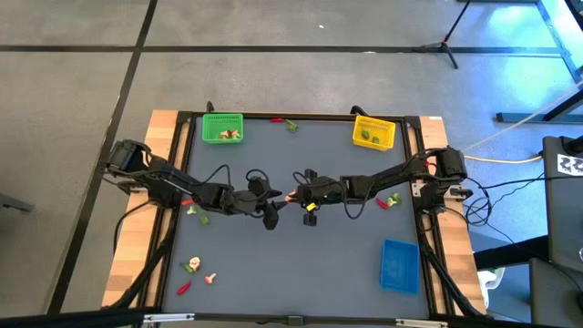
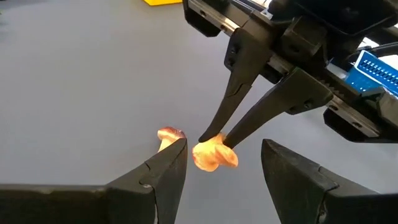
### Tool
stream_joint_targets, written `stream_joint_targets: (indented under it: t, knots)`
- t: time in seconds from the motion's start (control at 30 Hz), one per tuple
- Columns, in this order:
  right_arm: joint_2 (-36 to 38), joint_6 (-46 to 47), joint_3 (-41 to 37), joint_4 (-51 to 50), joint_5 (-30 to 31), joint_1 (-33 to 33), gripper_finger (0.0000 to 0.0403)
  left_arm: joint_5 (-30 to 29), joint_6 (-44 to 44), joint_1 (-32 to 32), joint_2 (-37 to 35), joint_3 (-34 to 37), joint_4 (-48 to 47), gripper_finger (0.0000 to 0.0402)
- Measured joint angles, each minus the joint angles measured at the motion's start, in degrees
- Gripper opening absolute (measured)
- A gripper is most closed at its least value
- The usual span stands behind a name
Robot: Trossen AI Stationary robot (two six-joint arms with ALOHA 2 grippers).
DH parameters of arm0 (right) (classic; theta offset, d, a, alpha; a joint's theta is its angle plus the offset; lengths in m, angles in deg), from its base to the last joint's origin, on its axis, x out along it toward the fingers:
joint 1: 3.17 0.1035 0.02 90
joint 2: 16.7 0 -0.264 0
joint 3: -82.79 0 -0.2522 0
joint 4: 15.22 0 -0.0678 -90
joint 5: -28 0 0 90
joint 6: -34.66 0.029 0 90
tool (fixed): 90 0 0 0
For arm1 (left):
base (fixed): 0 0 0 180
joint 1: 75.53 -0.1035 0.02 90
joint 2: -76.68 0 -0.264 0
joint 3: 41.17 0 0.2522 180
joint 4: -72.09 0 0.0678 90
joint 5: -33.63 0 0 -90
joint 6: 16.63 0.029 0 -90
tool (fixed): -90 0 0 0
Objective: Sort produce into baskets
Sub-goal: Put the brown mushroom into the green bin
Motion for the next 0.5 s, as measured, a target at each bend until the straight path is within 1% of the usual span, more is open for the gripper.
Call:
stream_joint_targets:
  t: [0.27, 0.43, 0.5]
  knots:
    - [0.0, 0.04, 0.0, 0.02, 0.15, 0.0, 0.0019, 0.0, 1.29, -1.08, 0.0, 0.01, -0.04, 0.02]
    - [0.0, 0.31, 0.0, 0.04, 1.46, -0.02, 0.0019, 0.02, 3.16, -1.52, 0.0, 0.01, 0.01, 0.02]
    - [0.0, 1.08, 0.0, 0.45, 1.44, -0.02, 0.0019, 0.89, 3.52, -1.47, -0.02, 0.01, 0.06, 0.02]
